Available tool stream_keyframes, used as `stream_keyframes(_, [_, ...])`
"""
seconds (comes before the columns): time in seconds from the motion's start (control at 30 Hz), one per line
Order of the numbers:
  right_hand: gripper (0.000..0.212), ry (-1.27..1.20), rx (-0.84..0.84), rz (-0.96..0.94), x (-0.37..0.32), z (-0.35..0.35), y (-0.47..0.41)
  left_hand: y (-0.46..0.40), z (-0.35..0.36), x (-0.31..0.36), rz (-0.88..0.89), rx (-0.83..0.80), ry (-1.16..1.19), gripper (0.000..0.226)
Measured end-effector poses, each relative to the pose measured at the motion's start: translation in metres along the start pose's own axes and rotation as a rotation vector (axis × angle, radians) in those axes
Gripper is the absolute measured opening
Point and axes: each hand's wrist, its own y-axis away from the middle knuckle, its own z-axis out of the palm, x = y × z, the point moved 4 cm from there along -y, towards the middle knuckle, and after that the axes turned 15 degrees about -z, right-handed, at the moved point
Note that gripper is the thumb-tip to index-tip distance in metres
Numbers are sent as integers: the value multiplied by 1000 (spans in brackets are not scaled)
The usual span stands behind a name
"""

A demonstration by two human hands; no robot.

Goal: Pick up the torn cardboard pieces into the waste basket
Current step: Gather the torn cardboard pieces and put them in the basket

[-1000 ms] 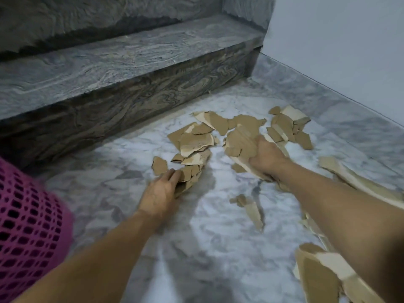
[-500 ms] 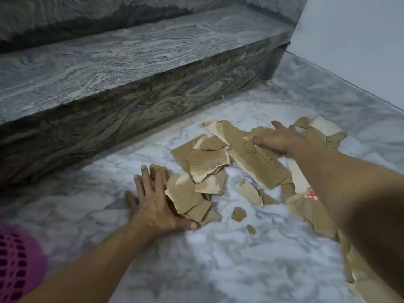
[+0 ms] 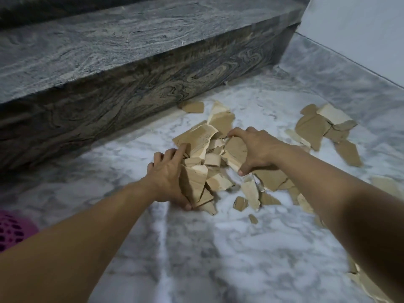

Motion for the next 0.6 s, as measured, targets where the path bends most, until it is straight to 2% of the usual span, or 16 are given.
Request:
stream_keyframes(0.07, [133,-71,6,24,2,1,4,1,-3,0,-21,-157,-5,158])
stream_keyframes(0.13, [141,-90,16,101,9,-1,11,4,-9,2,-127,-267,166,155])
stream_keyframes(0.23, [137,-80,94,314,34,-11,25,5,-9,0,-445,-122,405,142])
stream_keyframes(0.3, [138,-107,142,470,53,-13,36,9,-1,0,-612,-38,371,135])
stream_keyframes(0.37, [138,-217,148,531,61,-8,47,9,11,3,-645,0,291,132])
stream_keyframes(0.43, [124,-268,102,467,55,-2,55,9,18,10,-628,28,280,125])
stream_keyframes(0.5, [97,-196,56,307,35,-4,56,12,20,17,-612,53,380,110])
stream_keyframes(0.53, [90,-168,40,248,24,-4,55,15,21,19,-608,64,418,104])
stream_keyframes(0.6, [90,-158,29,227,12,3,49,19,18,24,-588,85,464,100])
